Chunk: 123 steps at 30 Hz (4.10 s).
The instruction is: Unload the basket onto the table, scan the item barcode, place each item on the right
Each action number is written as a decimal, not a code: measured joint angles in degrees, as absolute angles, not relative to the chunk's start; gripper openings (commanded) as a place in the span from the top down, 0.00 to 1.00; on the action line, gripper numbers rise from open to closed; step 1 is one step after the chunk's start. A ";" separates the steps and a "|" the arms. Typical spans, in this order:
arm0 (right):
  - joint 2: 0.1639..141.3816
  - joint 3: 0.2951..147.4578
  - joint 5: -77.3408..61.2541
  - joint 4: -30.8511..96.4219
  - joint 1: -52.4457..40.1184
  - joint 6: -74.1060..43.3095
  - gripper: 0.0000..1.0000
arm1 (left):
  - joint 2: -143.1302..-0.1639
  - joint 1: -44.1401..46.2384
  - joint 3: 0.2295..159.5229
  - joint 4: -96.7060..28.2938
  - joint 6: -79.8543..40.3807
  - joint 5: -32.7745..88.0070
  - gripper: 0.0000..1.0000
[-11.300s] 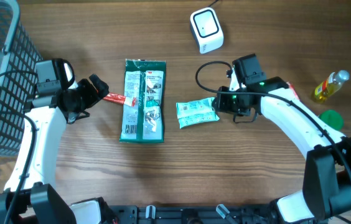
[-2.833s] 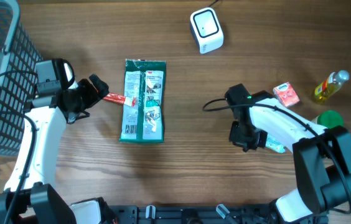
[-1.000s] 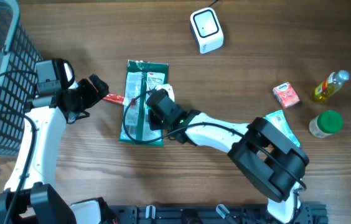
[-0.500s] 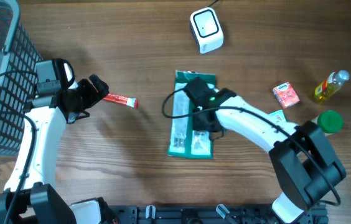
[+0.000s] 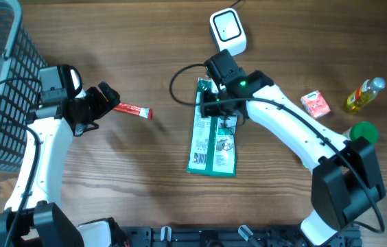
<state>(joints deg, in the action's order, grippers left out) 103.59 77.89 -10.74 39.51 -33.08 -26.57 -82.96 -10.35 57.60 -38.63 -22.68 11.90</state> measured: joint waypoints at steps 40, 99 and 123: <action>103.53 63.33 -10.26 50.65 -22.09 -16.27 0.00 | -82.98 -7.79 57.63 -44.38 -21.19 31.31 0.94; 95.39 33.50 -44.75 1.21 -14.98 -37.30 0.36 | -104.66 27.86 67.02 -40.88 -23.86 16.97 0.96; 95.55 32.82 -43.51 -1.61 -15.55 -37.74 0.42 | -107.79 29.28 62.24 -35.77 -24.32 18.09 0.94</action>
<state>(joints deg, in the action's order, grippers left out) 95.55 32.82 -43.51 -1.61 -15.55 -37.74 -107.79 29.28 62.24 -35.77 -24.32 18.09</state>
